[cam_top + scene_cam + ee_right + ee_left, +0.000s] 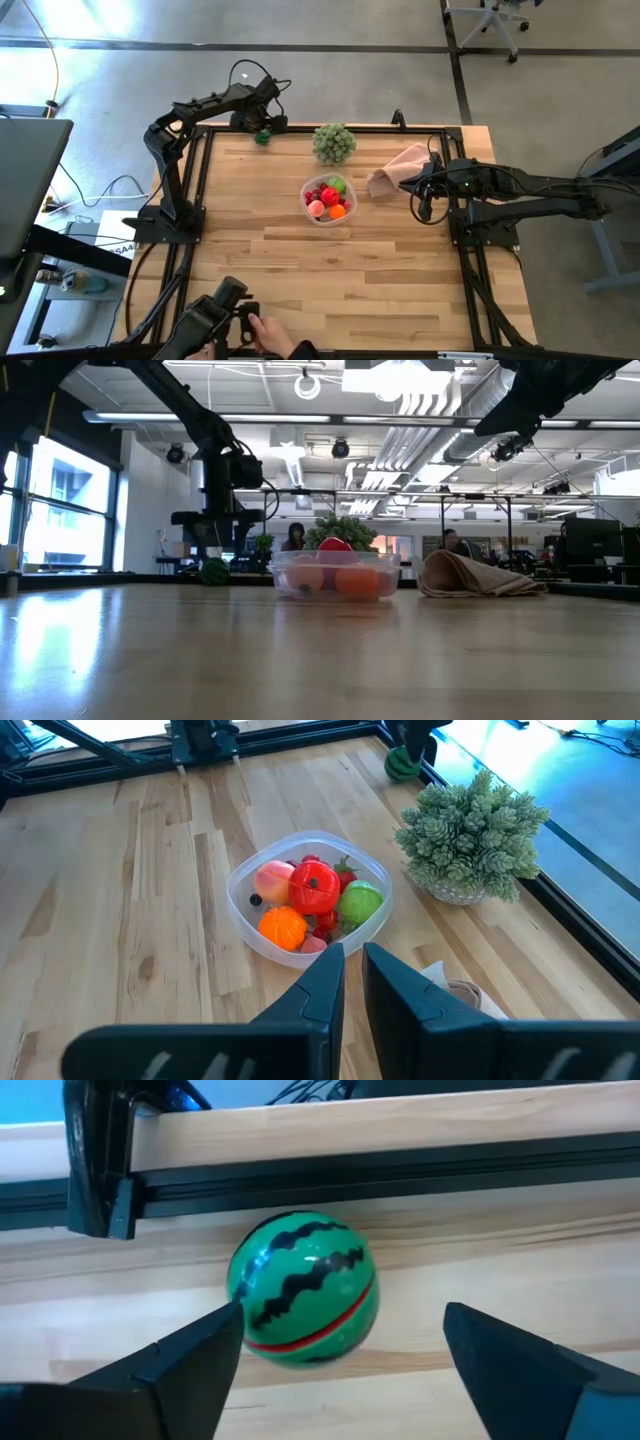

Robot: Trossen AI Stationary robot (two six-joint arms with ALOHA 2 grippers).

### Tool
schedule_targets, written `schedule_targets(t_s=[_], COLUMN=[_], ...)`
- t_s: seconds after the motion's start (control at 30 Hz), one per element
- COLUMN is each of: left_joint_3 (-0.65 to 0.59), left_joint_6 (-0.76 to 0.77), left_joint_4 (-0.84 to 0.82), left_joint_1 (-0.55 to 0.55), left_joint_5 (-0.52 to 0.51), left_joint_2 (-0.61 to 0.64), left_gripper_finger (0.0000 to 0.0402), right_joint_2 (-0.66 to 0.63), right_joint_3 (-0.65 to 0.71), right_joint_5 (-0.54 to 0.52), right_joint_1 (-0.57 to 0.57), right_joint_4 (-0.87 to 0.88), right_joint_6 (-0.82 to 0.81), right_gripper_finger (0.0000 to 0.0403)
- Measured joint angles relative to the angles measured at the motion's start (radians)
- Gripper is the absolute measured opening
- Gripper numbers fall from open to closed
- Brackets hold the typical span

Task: Pick and placing Produce into tupperware
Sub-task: Put the watermelon into the container

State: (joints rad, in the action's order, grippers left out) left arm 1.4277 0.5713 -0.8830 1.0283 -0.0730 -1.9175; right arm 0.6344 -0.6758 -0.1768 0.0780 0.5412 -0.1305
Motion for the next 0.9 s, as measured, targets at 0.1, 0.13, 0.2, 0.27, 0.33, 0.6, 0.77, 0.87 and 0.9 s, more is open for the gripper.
schedule_targets(t_s=[0.1, 0.13, 0.2, 0.27, 0.33, 0.6, 0.77, 0.87, 0.9], left_joint_3=[0.0, 0.0, 0.0, 0.0, 0.0, 0.0, 0.0, 0.0, 0.0], left_joint_6=[-0.015, -0.019, -0.028, -0.035, -0.03, -0.013, -0.006, -0.006, -0.006], left_joint_4=[-0.002, -0.003, -0.009, -0.014, -0.013, -0.007, 0.02, 0.045, 0.056], left_joint_1=[0.0, 0.0, 0.0, 0.0, 0.0, -0.001, 0.0, -0.001, -0.001], left_joint_5=[-0.022, -0.03, -0.045, -0.059, -0.061, -0.058, -0.047, -0.028, -0.023], left_joint_2=[0.0, 0.0, 0.0, 0.0, 0.0, -0.051, -0.092, -0.11, -0.113], left_gripper_finger=[0.036, 0.0371, 0.0391, 0.0396, 0.0391, 0.0398, 0.0397, 0.0399, 0.0399], right_joint_2=[0.0, 0.0, 0.0, 0.0, 0.0, 0.0, 0.0, 0.0, 0.0], right_joint_3=[0.0, 0.0, 0.0, 0.0, 0.0, 0.0, 0.0, 0.0, 0.0], right_joint_5=[0.0, 0.0, 0.0, 0.0, 0.0, 0.0, 0.0, 0.0, 0.0], right_joint_1=[0.0, 0.0, 0.0, 0.0, 0.0, 0.0, 0.0, 0.0, 0.0], right_joint_4=[0.0, 0.0, 0.0, 0.0, 0.0, 0.0, 0.0, 0.0, 0.0], right_joint_6=[0.0, 0.0, 0.0, 0.0, 0.0, 0.0, 0.0, 0.0, 0.0], right_gripper_finger=[0.003, 0.003, 0.003, 0.003, 0.003, 0.003, 0.003, 0.003, 0.003])
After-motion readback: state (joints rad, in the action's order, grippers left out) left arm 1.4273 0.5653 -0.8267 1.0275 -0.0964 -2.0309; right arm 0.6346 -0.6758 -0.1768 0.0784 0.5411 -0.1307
